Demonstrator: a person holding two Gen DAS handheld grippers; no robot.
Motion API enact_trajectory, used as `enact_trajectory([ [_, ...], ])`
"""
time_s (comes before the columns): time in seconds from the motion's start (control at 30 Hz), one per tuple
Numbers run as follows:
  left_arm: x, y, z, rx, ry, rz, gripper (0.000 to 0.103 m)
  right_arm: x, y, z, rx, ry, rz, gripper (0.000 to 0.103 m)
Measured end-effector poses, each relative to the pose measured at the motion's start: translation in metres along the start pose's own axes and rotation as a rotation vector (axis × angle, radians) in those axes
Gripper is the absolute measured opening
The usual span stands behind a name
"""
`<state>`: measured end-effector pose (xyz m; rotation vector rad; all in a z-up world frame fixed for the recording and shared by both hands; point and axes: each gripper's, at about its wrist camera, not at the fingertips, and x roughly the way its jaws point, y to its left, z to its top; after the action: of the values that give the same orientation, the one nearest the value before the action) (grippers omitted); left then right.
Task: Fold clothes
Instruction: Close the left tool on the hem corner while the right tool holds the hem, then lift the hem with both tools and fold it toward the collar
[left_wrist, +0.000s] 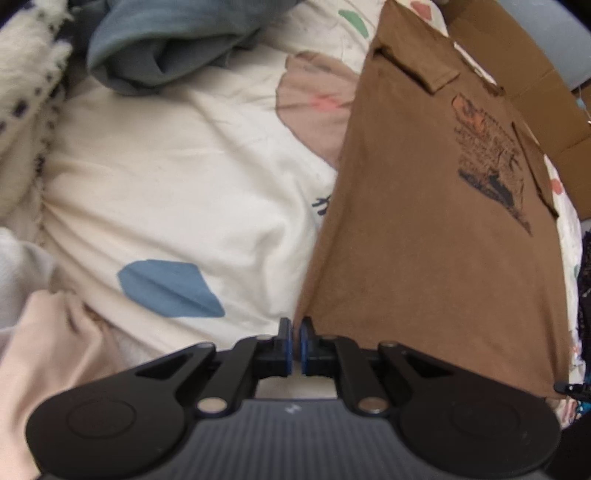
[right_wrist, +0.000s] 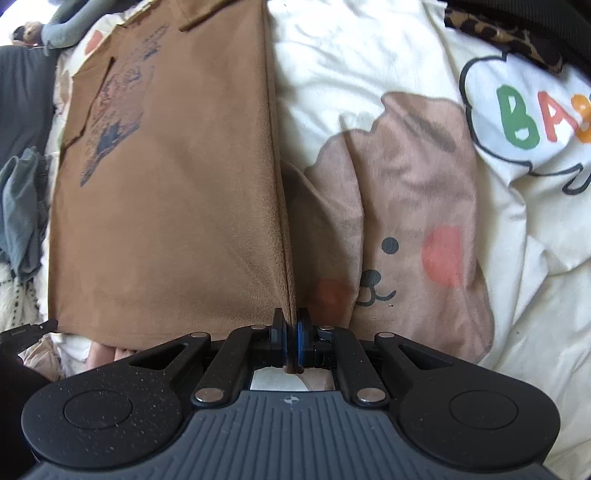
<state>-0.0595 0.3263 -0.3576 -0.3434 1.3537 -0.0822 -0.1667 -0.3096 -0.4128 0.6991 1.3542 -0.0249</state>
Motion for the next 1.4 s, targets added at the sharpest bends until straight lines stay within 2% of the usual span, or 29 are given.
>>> enact_trajectory([
  [0.37,-0.039,0.002,0.004,0.021,0.001,-0.031,0.004,-0.031,0.004,-0.003,-0.068,-0.005,0.055,0.002],
  [0.63,-0.040,0.021,-0.015,0.007,0.036,-0.032,0.004,-0.038,0.000,-0.014,-0.069,-0.001,0.042,0.002],
  [0.87,-0.052,0.025,-0.032,-0.001,0.050,-0.040,0.004,-0.043,-0.003,-0.040,-0.052,0.007,0.045,0.002],
  [1.1,-0.080,0.017,-0.025,-0.027,-0.010,-0.092,0.004,-0.069,0.012,-0.040,-0.070,-0.060,0.071,0.002],
  [1.4,-0.122,-0.008,0.009,-0.018,-0.145,-0.164,0.003,-0.120,0.036,-0.011,-0.117,-0.203,0.128,0.002],
])
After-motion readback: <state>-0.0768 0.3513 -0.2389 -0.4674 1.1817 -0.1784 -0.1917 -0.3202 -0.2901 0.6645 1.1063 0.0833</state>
